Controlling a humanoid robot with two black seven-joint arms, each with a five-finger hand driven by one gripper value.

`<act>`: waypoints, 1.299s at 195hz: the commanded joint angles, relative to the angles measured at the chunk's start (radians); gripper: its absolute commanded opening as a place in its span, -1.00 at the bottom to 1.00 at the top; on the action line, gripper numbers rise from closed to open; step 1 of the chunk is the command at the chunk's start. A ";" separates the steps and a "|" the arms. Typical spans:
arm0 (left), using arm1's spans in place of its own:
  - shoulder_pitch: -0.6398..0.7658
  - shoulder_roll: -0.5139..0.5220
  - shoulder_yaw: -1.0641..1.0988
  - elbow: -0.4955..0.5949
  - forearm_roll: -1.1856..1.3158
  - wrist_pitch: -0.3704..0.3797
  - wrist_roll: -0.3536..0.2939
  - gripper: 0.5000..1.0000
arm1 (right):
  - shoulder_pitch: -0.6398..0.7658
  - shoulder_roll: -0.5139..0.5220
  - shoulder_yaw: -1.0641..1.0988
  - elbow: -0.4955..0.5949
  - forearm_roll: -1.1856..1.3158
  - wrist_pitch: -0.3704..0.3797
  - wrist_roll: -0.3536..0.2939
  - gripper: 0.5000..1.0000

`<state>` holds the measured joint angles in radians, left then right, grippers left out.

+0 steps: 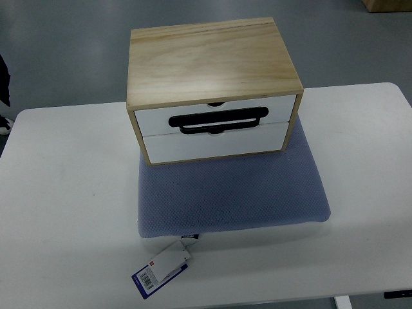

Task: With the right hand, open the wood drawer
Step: 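Reach the right hand to the upper drawer's black handle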

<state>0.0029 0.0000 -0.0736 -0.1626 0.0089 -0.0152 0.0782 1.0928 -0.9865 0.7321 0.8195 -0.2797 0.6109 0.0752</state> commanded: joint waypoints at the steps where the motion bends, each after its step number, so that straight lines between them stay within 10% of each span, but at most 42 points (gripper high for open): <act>1: 0.000 0.000 0.000 0.000 0.000 0.000 0.000 1.00 | 0.007 0.000 0.003 0.090 -0.036 0.000 -0.003 0.80; 67: 0.000 0.000 0.000 0.000 -0.001 0.000 0.000 1.00 | 0.016 0.025 -0.013 0.400 -0.128 0.000 -0.003 0.79; 253: 0.000 0.000 0.000 0.000 -0.001 0.000 0.000 1.00 | 0.118 0.364 -0.263 0.641 -0.529 0.000 -0.052 0.79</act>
<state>0.0031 0.0000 -0.0736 -0.1626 0.0087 -0.0154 0.0780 1.2117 -0.6906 0.4769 1.4592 -0.7592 0.6109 0.0284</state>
